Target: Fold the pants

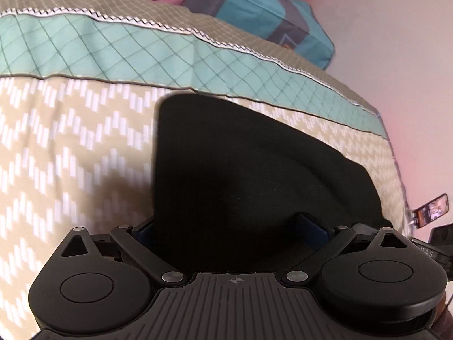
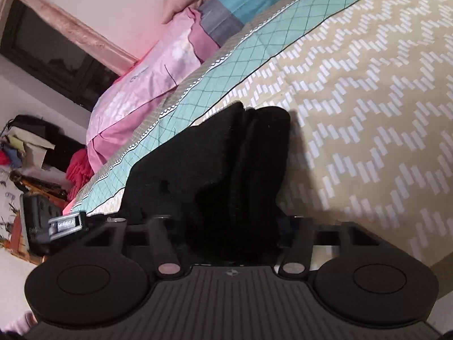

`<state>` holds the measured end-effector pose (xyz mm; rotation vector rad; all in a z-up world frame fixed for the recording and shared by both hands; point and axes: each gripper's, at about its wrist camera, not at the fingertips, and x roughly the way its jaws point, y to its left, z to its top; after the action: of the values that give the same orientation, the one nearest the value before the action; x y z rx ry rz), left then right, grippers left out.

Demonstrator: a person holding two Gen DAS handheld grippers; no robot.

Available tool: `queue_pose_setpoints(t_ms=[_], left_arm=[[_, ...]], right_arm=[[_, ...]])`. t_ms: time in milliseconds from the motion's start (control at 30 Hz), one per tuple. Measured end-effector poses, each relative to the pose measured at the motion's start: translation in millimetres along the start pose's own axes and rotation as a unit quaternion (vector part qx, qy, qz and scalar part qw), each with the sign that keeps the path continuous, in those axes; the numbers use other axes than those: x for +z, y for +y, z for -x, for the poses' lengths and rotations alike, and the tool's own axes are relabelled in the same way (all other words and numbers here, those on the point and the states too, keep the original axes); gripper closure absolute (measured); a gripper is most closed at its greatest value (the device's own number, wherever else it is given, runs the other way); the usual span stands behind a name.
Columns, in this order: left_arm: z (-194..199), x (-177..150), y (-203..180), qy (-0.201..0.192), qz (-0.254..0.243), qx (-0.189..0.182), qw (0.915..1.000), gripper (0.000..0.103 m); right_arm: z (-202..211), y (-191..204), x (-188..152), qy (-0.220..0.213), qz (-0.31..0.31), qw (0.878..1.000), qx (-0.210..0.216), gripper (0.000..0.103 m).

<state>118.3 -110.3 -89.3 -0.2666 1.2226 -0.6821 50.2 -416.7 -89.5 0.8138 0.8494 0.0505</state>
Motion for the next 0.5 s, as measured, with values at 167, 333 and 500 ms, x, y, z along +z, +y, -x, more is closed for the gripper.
queue_pose_setpoints(t_ms=[167,333,500], left_arm=[[49.3,-13.0,-29.1,-0.038,-0.01,-0.016,0.9991,0.0],[120.9,-70.3,-58.3,-0.065,-0.059,0.023,0.9958,0.0],[128.1,-142.5,-34.2,-0.024,-0.039,0.086,0.9952,0.0]], right_arm=[[30.9,23.5,-1.3,0.008,0.031,0.998,0.062,0.059],[69.3,45.8,-29.9,0.042,0.033,0.991,0.123,0.059],[62.5,25.3,-72.4,0.066,0.005,0.997,0.048,0.041]])
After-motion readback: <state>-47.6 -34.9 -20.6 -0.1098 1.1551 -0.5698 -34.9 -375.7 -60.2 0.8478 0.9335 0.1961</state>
